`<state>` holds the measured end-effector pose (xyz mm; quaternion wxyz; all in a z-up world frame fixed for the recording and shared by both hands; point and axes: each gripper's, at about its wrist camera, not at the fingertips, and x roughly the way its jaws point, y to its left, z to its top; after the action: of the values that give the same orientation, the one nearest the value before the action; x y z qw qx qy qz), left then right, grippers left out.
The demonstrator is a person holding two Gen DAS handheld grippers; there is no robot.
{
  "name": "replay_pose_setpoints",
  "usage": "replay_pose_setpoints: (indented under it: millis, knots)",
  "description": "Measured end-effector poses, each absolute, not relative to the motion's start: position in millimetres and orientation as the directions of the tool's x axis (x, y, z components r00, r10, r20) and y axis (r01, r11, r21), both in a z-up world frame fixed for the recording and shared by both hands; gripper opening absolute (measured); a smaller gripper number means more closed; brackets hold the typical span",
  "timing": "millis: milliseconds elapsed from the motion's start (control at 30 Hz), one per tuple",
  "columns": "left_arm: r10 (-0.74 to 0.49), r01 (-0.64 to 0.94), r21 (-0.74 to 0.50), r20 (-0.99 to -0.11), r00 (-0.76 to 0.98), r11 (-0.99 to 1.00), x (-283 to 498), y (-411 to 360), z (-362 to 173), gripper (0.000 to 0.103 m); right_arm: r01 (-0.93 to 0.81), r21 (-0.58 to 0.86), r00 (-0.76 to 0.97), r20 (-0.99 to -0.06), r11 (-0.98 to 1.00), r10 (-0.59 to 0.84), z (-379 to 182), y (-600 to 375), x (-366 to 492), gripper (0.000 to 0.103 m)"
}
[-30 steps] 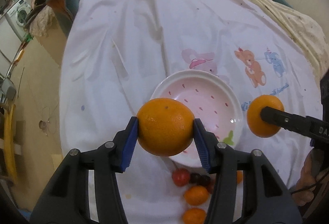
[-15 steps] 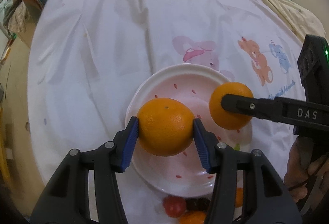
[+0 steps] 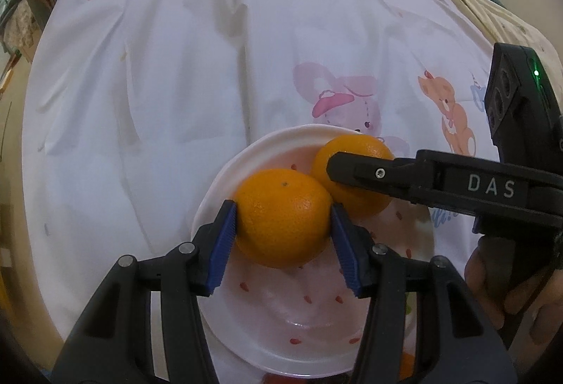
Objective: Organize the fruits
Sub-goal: 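Carry both oranges over the pink plate while lowering the right gripper's orange onto it, then open both grippers to release the oranges onto the pink plate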
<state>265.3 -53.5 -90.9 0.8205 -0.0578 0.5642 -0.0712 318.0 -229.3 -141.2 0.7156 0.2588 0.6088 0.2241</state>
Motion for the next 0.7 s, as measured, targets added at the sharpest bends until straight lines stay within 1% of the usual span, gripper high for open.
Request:
replay_pose_setpoints:
  millis: [233, 367, 467, 700]
  knots:
    - [-0.168, 0.070, -0.153, -0.916, 0.363, 0.986, 265.5, -55.7, -92.8, 0.051, 0.032, 0.670, 0.157, -0.737, 0.742, 0.658, -143.1, -239.5, 318.0, 0.061]
    - [-0.172, 0.067, -0.159, -0.916, 0.364, 0.985, 264.3, -55.2, -93.4, 0.053, 0.002, 0.644, 0.172, -0.754, 0.765, 0.634, -133.5, -239.2, 316.6, 0.069]
    - [-0.160, 0.087, -0.138, -0.917, 0.366, 0.987, 264.4, -58.9, -93.2, 0.053, -0.026, 0.605, 0.233, -0.770, 0.796, 0.594, -120.9, -243.4, 315.5, 0.069]
    - [-0.150, 0.092, -0.124, -0.919, 0.365, 0.988, 264.6, -61.3, -92.2, 0.057, -0.002, 0.598, 0.271, -0.771, 0.802, 0.576, -113.4, -260.2, 315.9, 0.069]
